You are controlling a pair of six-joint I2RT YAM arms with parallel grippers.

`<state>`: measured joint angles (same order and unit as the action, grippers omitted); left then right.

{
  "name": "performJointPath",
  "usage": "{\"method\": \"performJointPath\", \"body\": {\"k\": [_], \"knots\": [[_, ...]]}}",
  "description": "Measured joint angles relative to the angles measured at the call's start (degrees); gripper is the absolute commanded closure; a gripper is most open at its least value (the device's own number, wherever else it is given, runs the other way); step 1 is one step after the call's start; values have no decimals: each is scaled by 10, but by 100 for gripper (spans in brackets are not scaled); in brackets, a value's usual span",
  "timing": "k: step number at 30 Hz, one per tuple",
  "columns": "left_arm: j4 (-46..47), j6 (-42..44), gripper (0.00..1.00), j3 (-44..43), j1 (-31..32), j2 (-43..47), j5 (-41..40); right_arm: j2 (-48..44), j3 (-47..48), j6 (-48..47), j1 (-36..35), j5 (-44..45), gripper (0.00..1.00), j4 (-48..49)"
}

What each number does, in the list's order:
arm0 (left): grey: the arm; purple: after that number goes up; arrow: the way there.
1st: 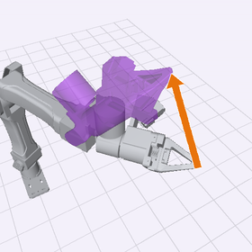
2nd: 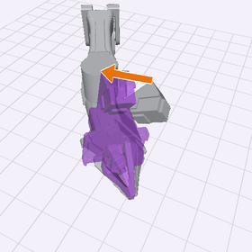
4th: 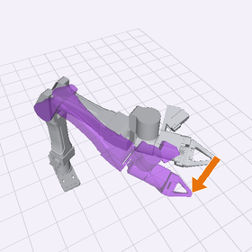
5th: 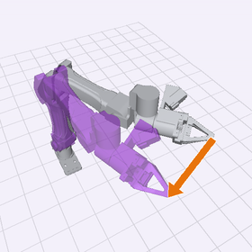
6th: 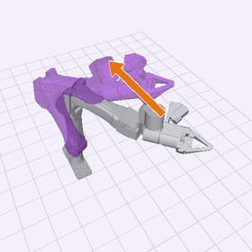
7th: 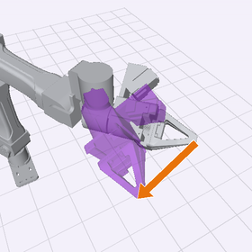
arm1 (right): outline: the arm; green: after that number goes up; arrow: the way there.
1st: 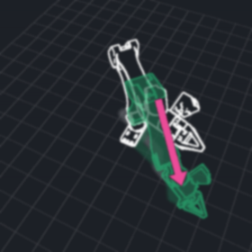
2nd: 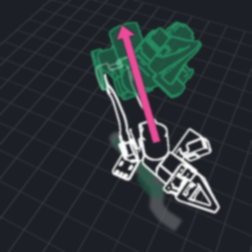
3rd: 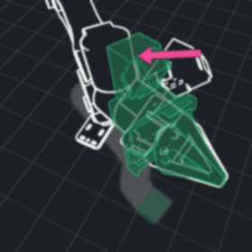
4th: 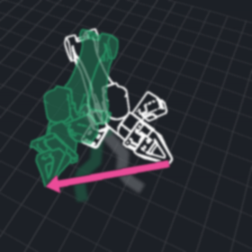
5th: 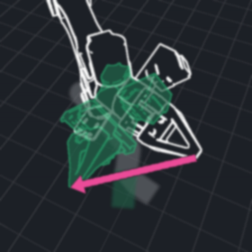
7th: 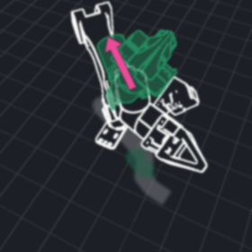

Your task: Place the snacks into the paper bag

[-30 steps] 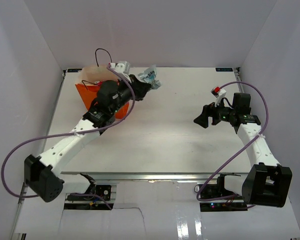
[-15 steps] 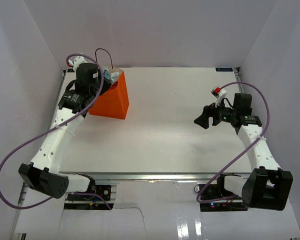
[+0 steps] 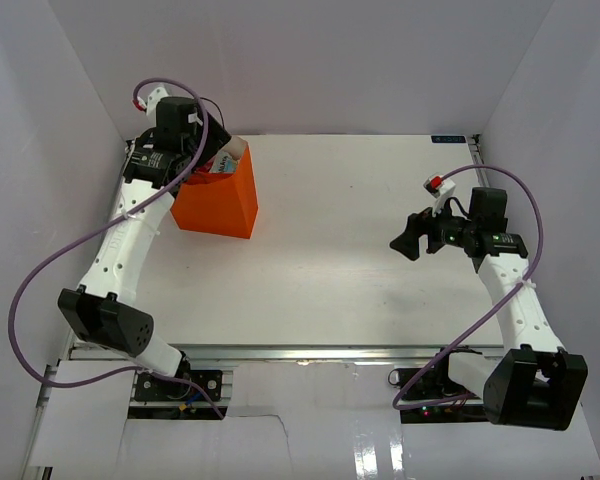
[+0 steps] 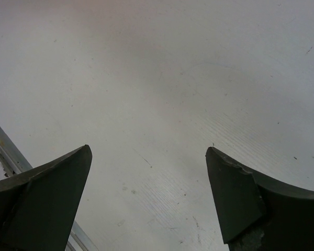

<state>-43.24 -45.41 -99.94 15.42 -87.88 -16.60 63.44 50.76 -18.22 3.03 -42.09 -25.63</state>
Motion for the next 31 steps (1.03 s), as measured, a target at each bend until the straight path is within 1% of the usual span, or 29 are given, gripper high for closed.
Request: {"method": "performJointPath", "body": {"k": [1, 2, 4, 6, 7, 11, 14, 19, 22, 27, 31], "knots": [[4, 8, 12, -5, 0, 1, 10, 0, 3, -1, 0, 3, 8, -5], [10, 17, 9, -6, 0, 4, 21, 0, 7, -3, 0, 6, 10, -10], [24, 47, 7, -5, 0, 14, 55, 0, 18, -2, 0, 17, 10, -19], [64, 91, 2, 23, -1, 44, 115, 0, 30, 2, 0, 36, 10, -23], [83, 115, 2, 47, -2, 68, 145, -1, 37, 5, 0, 51, 10, -26], [146, 200, 2, 167, -2, 203, 265, -17, 56, 25, 0, 117, 10, -26], [179, 246, 2, 284, 0, 346, 320, -41, 59, 48, 0, 171, 10, -22], [200, 263, 2, 448, 0, 562, 343, -78, 58, 89, 0, 256, 10, -5], [184, 255, 2, 517, -1, 649, 340, -92, 57, 102, 0, 292, 10, -4], [158, 231, 2, 567, -1, 702, 321, -124, 45, 108, 0, 334, 10, -5], [148, 222, 2, 569, -1, 713, 311, -146, 41, 113, 0, 344, 10, -4]]}}
